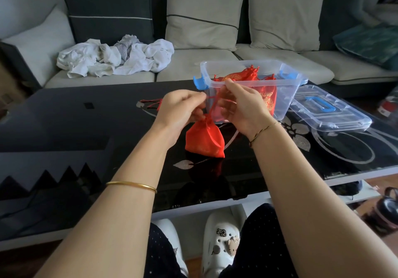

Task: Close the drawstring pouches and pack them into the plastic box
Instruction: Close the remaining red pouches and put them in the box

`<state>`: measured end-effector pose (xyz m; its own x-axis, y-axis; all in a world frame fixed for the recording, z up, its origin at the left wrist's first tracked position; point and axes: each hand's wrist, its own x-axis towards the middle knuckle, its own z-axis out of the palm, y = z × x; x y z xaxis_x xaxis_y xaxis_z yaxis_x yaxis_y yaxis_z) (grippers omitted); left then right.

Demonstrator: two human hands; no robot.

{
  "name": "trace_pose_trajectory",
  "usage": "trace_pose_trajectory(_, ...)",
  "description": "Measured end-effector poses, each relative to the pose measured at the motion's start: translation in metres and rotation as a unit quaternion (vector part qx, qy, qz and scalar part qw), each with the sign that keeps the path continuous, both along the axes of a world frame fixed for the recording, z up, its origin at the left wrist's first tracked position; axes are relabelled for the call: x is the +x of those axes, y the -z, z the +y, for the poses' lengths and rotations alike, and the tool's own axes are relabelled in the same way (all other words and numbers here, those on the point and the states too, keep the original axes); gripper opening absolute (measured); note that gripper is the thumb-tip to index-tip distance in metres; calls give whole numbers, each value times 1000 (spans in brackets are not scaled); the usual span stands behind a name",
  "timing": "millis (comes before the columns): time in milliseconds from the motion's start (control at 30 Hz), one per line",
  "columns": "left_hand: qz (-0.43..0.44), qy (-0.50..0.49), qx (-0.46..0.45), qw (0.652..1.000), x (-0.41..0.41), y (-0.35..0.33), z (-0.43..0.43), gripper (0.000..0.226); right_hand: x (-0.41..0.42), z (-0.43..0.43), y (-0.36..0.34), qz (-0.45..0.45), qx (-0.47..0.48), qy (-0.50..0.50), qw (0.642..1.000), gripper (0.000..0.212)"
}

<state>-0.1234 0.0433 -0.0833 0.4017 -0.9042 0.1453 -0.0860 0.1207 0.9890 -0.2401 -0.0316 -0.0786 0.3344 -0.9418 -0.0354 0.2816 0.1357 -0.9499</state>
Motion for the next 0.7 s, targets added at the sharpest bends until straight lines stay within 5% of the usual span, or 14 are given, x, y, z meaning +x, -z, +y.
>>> trace_pose_trajectory(200, -119, 16, 33, 992, -2, 1, -1, 7, 5, 7, -4, 93, -139, -22, 986, 31)
trace_pose_trajectory(367, -91, 6, 30, 995, 1, 5, -4, 13, 0, 8, -6, 163, -107, -17, 981, 34)
trace_pose_trajectory(700, -53, -7, 33, 998, 0, 7, -8, 16, 3, 9, -4, 162, -102, -88, 977, 21)
